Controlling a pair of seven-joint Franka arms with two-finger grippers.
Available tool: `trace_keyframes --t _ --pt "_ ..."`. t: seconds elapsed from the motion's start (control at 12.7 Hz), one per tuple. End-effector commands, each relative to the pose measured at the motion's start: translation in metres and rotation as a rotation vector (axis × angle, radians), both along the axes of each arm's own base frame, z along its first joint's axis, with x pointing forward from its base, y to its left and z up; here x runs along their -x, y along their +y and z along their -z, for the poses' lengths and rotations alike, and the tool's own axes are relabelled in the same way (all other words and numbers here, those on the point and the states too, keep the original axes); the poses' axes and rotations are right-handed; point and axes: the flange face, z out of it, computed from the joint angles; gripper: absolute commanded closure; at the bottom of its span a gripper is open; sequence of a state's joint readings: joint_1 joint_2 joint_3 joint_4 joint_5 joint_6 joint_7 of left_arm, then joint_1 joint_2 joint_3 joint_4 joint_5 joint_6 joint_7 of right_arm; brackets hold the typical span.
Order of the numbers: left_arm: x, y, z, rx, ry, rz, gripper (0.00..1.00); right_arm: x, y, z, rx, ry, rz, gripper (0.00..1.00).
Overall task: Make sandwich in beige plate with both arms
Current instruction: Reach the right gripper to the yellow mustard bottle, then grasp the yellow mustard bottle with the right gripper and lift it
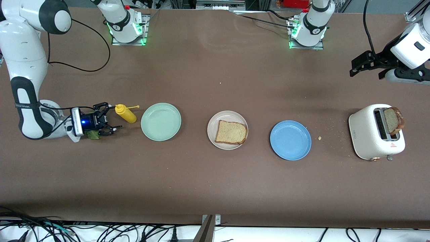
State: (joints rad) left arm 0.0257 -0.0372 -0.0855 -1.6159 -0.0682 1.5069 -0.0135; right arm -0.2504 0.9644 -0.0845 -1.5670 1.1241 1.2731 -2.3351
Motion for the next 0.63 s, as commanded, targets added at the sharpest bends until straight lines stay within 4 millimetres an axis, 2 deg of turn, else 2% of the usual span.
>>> trace_keyframes --t 0.0,0.24,0.55 --pt "0.002 0.001 -0.004 0.009 0.003 -0.010 0.00 -0.002 -0.001 0.010 -0.020 -0.042 0.016 0.01" --pt "0.003 -0.006 -0.009 0.008 -0.006 0.004 0.00 0.001 0.000 0.018 -0.022 -0.047 0.016 0.04" --pt "0.005 0.002 -0.008 0.006 0.017 -0.002 0.00 0.002 0.003 0.024 -0.023 -0.041 0.019 0.08"
